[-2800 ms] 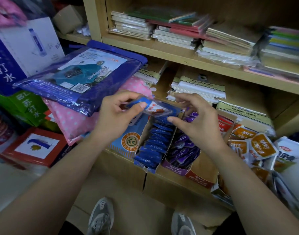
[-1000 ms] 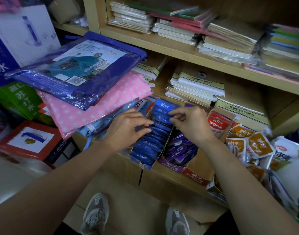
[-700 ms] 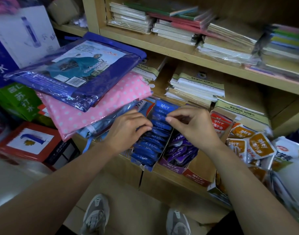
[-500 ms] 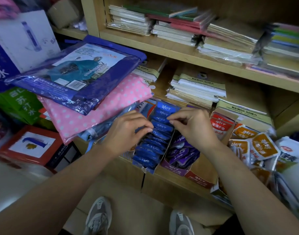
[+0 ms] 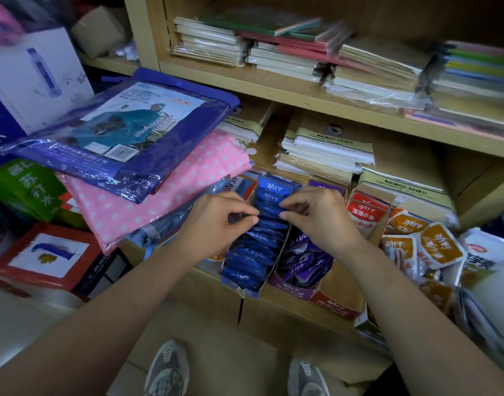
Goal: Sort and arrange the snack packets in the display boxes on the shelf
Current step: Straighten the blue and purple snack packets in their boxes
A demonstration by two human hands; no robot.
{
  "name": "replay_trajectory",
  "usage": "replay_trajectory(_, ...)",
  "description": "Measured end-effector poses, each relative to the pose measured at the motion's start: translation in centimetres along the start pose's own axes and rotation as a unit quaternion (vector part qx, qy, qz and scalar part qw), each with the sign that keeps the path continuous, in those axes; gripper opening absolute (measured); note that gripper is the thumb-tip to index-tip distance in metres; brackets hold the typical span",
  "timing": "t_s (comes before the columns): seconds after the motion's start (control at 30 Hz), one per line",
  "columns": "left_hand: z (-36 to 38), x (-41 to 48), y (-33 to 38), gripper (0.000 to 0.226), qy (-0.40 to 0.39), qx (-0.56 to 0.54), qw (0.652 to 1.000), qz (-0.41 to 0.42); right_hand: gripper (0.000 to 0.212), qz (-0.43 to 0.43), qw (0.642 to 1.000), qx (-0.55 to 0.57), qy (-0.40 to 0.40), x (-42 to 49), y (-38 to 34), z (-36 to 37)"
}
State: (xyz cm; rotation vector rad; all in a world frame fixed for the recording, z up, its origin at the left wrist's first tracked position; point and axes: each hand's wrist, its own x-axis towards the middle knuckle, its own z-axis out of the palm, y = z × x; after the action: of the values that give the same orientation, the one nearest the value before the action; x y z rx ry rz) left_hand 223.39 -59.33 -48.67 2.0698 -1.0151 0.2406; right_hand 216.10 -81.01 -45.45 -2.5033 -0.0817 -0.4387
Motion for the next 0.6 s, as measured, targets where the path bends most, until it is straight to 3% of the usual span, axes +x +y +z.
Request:
replay_trajectory(0.13, -0.1, 0.4, -0.5, 0.021, -0.015, 0.007, 0.999, -0.034, 0.015, -0.002, 1.000, -0.013, -0.008, 0.5, -0.1, 0.1)
replay_trajectory(0.4, 0.4, 1.0, -0.1, 0.005, 0.011, 0.054, 0.998, -0.003, 0.008, 0.003, 1.000, -0.019, 0.016, 0.7, 0.2, 0.3)
replay_trajectory(0.5, 0.3, 1.3, 0.1, 0.013, 0.050, 0.018, 0.998, -0.028, 0.008, 0.014, 0.999, -0.005, 0.037, 0.6, 0.3, 0.0)
replay_trajectory(0.6, -0.3, 1.1, 0.3, 0.026, 0.000, -0.058, 0.993, -0.099, 0.013, 0.033, 0.999, 0.007, 0.019, 0.0, -0.1, -0.2)
